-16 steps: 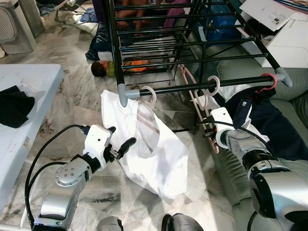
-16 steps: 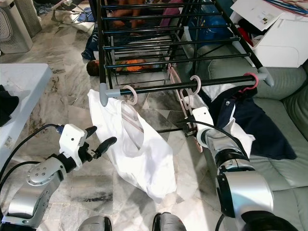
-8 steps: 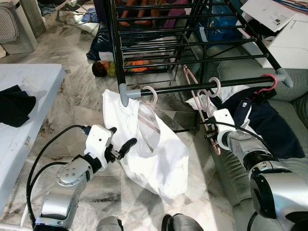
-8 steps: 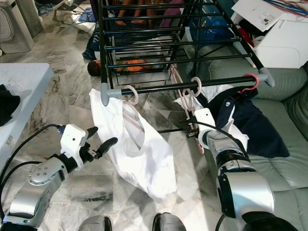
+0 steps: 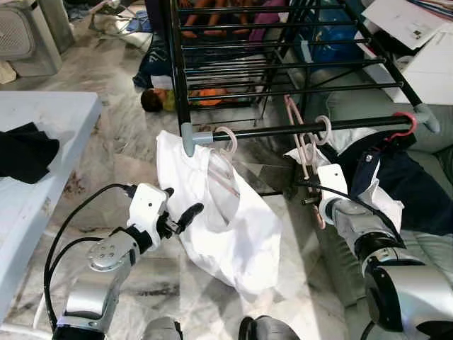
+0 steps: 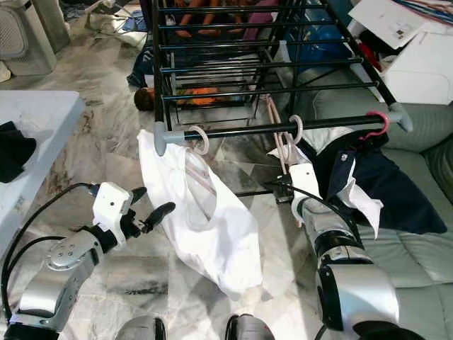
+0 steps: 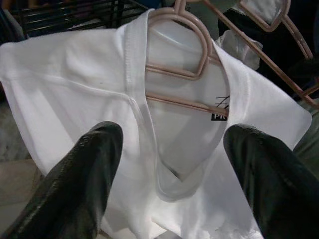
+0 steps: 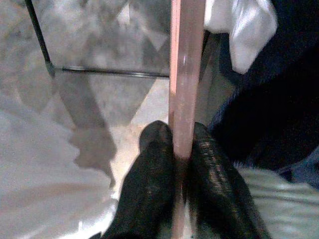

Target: Hang hanger

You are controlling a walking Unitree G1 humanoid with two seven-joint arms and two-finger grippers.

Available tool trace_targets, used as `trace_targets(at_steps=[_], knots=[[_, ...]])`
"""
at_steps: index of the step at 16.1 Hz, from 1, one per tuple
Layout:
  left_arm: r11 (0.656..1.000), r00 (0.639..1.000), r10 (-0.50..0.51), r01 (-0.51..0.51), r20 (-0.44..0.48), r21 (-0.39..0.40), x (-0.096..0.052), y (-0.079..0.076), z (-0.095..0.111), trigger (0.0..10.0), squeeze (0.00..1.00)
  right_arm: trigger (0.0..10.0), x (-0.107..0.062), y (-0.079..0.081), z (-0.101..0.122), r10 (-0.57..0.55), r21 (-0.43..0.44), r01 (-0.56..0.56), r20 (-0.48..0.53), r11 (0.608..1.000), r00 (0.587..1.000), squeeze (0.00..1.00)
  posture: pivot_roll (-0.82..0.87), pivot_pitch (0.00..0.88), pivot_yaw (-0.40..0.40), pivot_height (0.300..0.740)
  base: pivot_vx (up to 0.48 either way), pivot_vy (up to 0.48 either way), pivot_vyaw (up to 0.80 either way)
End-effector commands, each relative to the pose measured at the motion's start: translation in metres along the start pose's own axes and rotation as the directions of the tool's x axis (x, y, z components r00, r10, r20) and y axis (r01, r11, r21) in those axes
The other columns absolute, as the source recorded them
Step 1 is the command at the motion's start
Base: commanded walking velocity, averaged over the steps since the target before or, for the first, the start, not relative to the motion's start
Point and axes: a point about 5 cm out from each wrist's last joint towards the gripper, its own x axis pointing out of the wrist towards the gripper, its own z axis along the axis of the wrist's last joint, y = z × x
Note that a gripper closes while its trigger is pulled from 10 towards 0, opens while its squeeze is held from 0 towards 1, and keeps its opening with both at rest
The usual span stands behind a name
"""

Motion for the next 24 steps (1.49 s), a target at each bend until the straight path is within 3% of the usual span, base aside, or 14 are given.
trace_targets(at_steps=[1, 5, 6, 12, 16, 18, 24], knots=[[1.0, 1.0, -0.012, 0.012, -0.005, 0.015, 0.003, 0.0, 0.001, 10.0, 0.0, 10.0, 0.0, 0.002, -0.012, -0.002, 0.039, 0.003, -0.036, 0.999, 0.999, 1.0, 0.04, 0.042, -0.045, 0.74, 0.0, 0.0, 0.0], [1.0, 1.0, -0.014, 0.014, -0.014, 0.024, 0.004, 0.0, -0.001, 10.0, 0.0, 10.0, -0.001, -0.004, -0.004, -0.041, 0.058, 0.038, 0.052, 0.998, 0.998, 1.0, 0.03, 0.034, -0.04, 0.74, 0.0, 0.0, 0.0], [1.0, 1.0, -0.005, 0.005, -0.019, 0.027, 0.003, 0.001, -0.003, 10.0, 0.0, 10.0, -0.002, -0.007, 0.001, -0.044, 0.027, 0.042, 0.092, 0.999, 0.995, 1.0, 0.03, 0.032, -0.039, 0.74, 0.0, 0.0, 0.0], [0.999, 0.999, -0.003, 0.005, -0.039, 0.039, 0.003, -0.006, -0.011, 10.0, 0.0, 10.0, -0.009, -0.005, -0.003, -0.094, 0.07, 0.081, 0.204, 0.994, 0.975, 1.0, 0.02, 0.018, -0.029, 0.74, 0.0, 0.0, 0.0], [0.999, 1.0, 0.024, -0.024, -0.007, 0.031, 0.007, -0.005, -0.008, 10.0, 0.0, 10.0, -0.022, -0.007, -0.01, -0.174, 0.152, 0.129, 0.336, 0.98, 0.926, 1.0, 0.0, 0.018, -0.028, 0.74, 0.0, 0.0, 0.0], [0.999, 0.999, 0.035, -0.035, 0.007, 0.04, 0.008, -0.006, -0.007, 10.0, 0.0, 10.0, -0.038, 0.004, 0.003, -0.152, 0.161, 0.082, 0.489, 0.984, 0.859, 1.0, -0.01, 0.019, -0.029, 0.74, 0.0, 0.0, 0.0], [0.997, 0.998, 0.06, -0.061, 0.03, 0.052, 0.018, 0.002, -0.002, 10.0, 0.0, 10.0, -0.056, 0.012, 0.019, -0.14, 0.142, 0.068, 0.596, 0.988, 0.79, 1.0, -0.02, 0.012, -0.029, 0.74, 0.0, 0.0, 0.0]])
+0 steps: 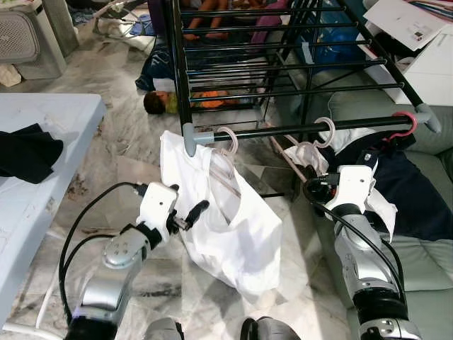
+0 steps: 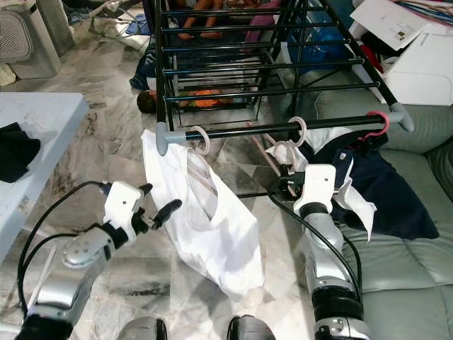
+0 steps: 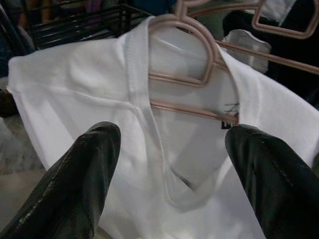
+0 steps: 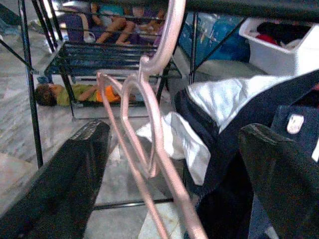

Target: Hang hanger

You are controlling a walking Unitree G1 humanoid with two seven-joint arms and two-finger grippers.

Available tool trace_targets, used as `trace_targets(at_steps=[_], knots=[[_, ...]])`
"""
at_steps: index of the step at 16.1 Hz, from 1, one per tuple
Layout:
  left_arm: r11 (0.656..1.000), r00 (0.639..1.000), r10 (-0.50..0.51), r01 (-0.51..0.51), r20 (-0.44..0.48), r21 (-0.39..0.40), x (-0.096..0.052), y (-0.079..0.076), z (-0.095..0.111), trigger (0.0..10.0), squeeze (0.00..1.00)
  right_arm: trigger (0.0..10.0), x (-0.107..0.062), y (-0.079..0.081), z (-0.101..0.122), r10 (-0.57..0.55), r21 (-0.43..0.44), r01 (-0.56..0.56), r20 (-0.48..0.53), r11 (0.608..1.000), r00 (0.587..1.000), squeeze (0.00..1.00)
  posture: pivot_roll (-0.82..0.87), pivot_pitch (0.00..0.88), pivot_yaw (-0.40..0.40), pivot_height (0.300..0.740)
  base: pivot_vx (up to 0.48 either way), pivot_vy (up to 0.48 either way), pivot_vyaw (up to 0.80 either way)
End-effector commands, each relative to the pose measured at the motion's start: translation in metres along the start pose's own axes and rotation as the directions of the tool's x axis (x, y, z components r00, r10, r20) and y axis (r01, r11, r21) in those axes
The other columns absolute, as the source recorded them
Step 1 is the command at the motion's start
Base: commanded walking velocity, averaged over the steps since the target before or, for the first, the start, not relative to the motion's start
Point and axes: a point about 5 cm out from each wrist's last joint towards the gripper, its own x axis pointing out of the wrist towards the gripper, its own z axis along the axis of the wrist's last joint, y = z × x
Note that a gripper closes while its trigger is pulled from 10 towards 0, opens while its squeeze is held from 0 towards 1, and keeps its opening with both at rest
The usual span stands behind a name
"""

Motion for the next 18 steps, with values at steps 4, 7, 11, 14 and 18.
trace_targets(at_steps=[4, 7, 11, 14, 18], knots=[[0.984, 0.985, 0.166, -0.168, 0.048, 0.058, -0.004, 0.012, -0.004, 10.0, 0.0, 10.0, -0.013, 0.003, 0.009, 0.052, -0.007, -0.052, 0.05, 0.999, 0.997, 1.0, -0.03, 0.0, -0.031, 0.74, 0.0, 0.0, 0.0], [0.975, 0.976, 0.218, -0.218, 0.008, 0.053, -0.033, 0.009, -0.024, 10.0, 0.0, 10.0, -0.04, 0.007, -0.005, 0.131, -0.036, -0.131, 0.005, 0.991, 0.991, 0.0, -0.01, 0.0, -0.02, 0.74, 0.0, 0.0, 0.0], [0.967, 0.969, 0.245, -0.243, -0.017, 0.078, -0.045, 0.003, -0.039, 10.0, 0.0, 10.0, -0.059, -0.001, -0.029, -0.004, -0.1, -0.006, -0.099, 0.995, 0.995, 0.0, -0.02, 0.0, 0.013, 0.74, 0.0, 0.0, 0.0], [0.971, 0.976, 0.216, -0.215, 0.004, 0.104, -0.024, -0.007, -0.036, 10.0, 0.0, 10.0, -0.048, 0.012, -0.036, 0.032, -0.024, -0.035, -0.136, 0.999, 0.99, 0.0, -0.02, 0.0, 0.013, 0.74, 0.0, 0.0, 0.0], [0.961, 0.981, 0.196, -0.193, 0.003, 0.197, -0.02, 0.0, -0.038, 10.0, 0.0, 10.0, -0.037, 0.013, -0.025, 0.06, -0.077, -0.069, -0.122, 0.995, 0.991, 0.0, -0.05, 0.0, 0.029, 0.74, 0.0, 0.0, 0.0]])
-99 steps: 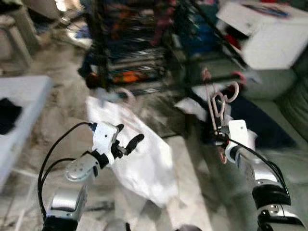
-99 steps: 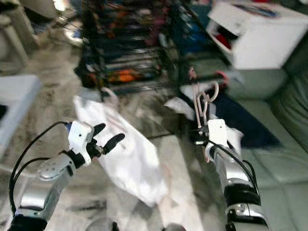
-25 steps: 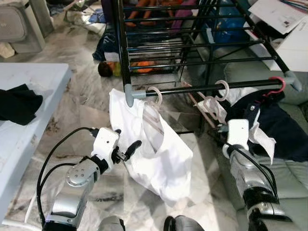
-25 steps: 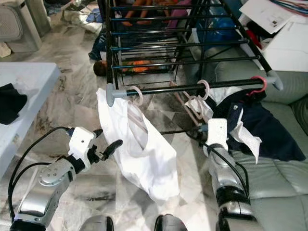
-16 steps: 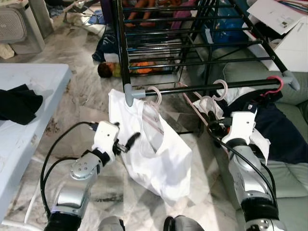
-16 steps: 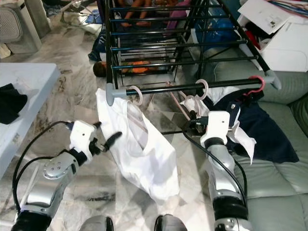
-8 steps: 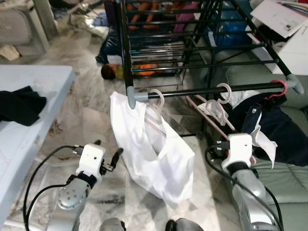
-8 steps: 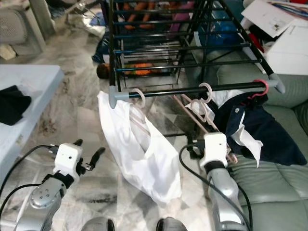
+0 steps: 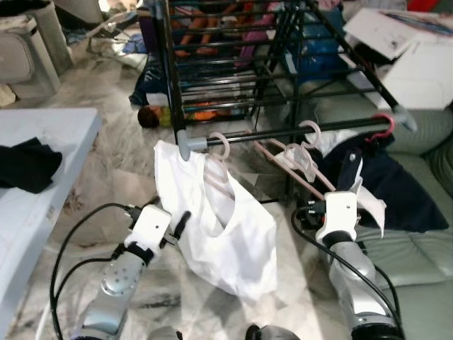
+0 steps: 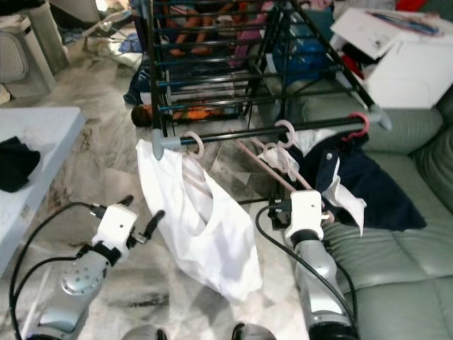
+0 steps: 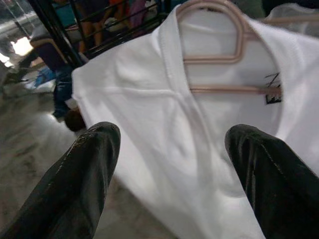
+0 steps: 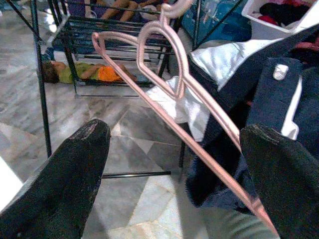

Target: Hang hanger

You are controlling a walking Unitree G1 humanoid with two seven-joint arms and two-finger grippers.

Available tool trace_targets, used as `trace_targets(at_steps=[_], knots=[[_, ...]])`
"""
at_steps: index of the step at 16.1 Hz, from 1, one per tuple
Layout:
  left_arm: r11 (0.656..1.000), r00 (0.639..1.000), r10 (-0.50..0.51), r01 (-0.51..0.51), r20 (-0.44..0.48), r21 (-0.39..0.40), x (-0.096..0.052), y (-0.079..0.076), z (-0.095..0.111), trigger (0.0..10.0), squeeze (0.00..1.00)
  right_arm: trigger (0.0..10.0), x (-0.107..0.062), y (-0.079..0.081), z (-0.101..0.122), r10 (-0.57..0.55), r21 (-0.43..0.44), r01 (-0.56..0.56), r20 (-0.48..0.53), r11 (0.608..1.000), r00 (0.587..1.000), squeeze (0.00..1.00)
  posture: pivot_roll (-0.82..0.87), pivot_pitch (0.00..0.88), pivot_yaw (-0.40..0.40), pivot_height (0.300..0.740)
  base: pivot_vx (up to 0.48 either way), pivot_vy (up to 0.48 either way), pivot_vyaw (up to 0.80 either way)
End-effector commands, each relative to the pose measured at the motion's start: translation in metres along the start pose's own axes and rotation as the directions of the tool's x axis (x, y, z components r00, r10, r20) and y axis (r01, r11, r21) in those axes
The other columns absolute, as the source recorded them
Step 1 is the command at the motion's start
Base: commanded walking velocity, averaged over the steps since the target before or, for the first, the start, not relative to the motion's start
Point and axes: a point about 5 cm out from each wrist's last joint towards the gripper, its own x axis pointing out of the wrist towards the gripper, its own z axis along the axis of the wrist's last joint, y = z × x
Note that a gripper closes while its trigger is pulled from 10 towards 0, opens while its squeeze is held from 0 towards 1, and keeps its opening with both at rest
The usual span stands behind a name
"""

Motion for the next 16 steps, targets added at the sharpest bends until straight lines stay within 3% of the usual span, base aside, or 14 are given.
trace_targets(at_steps=[1, 3, 6, 9, 12, 16], knots=[[1.0, 1.0, 0.014, -0.014, 0.016, 0.019, 0.004, 0.002, 0.003, 10.0, 0.0, 10.0, 0.001, -0.003, 0.003, 0.007, 0.016, -0.007, 0.014, 1.0, 1.0, 0.0, -0.06, 0.0, 0.031, 0.74, 0.0, 0.0, 0.0], [0.999, 1.0, 0.021, -0.022, 0.022, 0.028, 0.006, 0.002, 0.006, 10.0, 0.0, 10.0, 0.001, -0.001, 0.006, 0.024, 0.009, -0.025, 0.032, 1.0, 0.999, 0.0, -0.06, 0.0, 0.033, 0.74, 0.0, 0.0, 0.0], [1.0, 1.0, 0.005, -0.005, 0.005, 0.021, 0.001, -0.003, 0.0, 10.0, 0.0, 10.0, 0.004, 0.004, 0.017, 0.037, 0.004, -0.038, 0.067, 0.999, 0.997, 0.0, -0.08, 0.0, 0.044, 0.74, 0.0, 0.0, 0.8], [1.0, 1.0, 0.005, -0.005, 0.019, -0.008, 0.005, -0.008, 0.003, 10.0, 0.0, 10.0, -0.002, 0.007, 0.007, 0.045, 0.021, -0.046, 0.033, 0.999, 0.998, 0.0, -0.07, 0.0, 0.028, 0.74, 0.0, 0.0, 0.8], [0.999, 1.0, 0.013, -0.012, 0.021, -0.03, 0.006, -0.01, 0.003, 10.0, 0.0, 10.0, -0.005, 0.008, 0.003, 0.047, 0.034, -0.048, 0.014, 0.998, 0.999, 0.0, -0.07, 0.0, 0.019, 0.74, 0.0, 0.0, 0.0], [0.999, 0.999, 0.026, -0.026, 0.023, -0.027, 0.01, -0.007, 0.003, 10.0, 0.0, 10.0, 0.007, 0.0, 0.011, 0.033, 0.02, -0.033, 0.028, 0.999, 0.999, 0.0, -0.06, 0.0, 0.008, 0.74, 0.0, 0.0, 0.0]])
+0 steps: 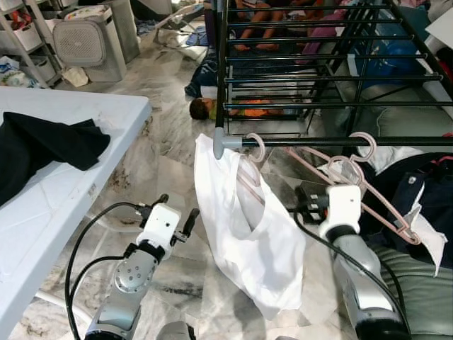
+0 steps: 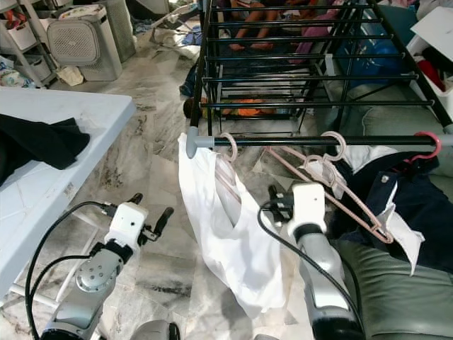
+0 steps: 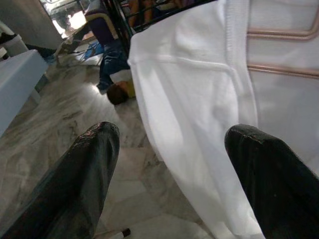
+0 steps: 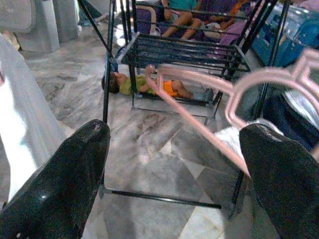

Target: Hang hanger

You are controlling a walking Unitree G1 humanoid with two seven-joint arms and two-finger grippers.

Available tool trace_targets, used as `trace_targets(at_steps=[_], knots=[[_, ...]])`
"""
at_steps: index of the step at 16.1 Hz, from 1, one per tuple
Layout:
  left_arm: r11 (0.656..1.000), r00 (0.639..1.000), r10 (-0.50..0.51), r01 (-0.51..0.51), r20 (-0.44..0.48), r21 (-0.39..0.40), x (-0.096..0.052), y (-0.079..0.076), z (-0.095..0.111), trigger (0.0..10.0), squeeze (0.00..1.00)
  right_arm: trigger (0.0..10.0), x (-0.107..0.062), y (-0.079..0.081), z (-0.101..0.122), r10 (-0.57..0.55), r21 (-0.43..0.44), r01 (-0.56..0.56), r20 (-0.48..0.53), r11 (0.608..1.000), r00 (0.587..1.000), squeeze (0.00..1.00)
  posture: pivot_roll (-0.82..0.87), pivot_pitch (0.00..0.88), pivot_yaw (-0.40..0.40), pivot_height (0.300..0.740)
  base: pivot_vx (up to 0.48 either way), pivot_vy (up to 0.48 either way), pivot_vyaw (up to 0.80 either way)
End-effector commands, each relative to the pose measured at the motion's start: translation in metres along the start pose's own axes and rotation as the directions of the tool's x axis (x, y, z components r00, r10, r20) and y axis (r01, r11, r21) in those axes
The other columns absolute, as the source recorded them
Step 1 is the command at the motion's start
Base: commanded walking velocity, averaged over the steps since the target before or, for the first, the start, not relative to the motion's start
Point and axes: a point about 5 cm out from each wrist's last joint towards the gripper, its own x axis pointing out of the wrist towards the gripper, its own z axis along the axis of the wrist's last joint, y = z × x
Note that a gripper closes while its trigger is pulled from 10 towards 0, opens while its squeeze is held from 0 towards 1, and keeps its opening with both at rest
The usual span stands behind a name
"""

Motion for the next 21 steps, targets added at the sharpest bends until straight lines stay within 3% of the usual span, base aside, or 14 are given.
trace_targets(at_steps=[1, 7, 21], knots=[[1.0, 1.0, 0.02, -0.02, 0.003, 0.004, 0.001, 0.006, 0.0, 10.0, 0.0, 10.0, 0.001, -0.003, -0.003, -0.008, 0.001, 0.008, -0.023, 1.0, 1.0, 0.0, -0.06, 0.0, 0.007, 0.74, 0.0, 0.0, 0.0], [0.999, 1.0, -0.015, 0.015, 0.001, 0.048, 0.003, 0.004, 0.0, 10.0, 0.0, 10.0, 0.006, -0.003, -0.002, -0.026, -0.016, 0.026, -0.019, 1.0, 0.999, 0.0, -0.06, 0.0, 0.014, 0.74, 0.0, 0.0, 0.0], [0.999, 1.0, -0.024, 0.025, -0.011, 0.047, 0.003, 0.005, -0.002, 10.0, 0.0, 10.0, 0.013, -0.004, 0.0, -0.012, -0.023, 0.011, -0.012, 1.0, 1.0, 0.0, -0.05, 0.0, 0.014, 0.74, -0.269, 0.0, 0.0]])
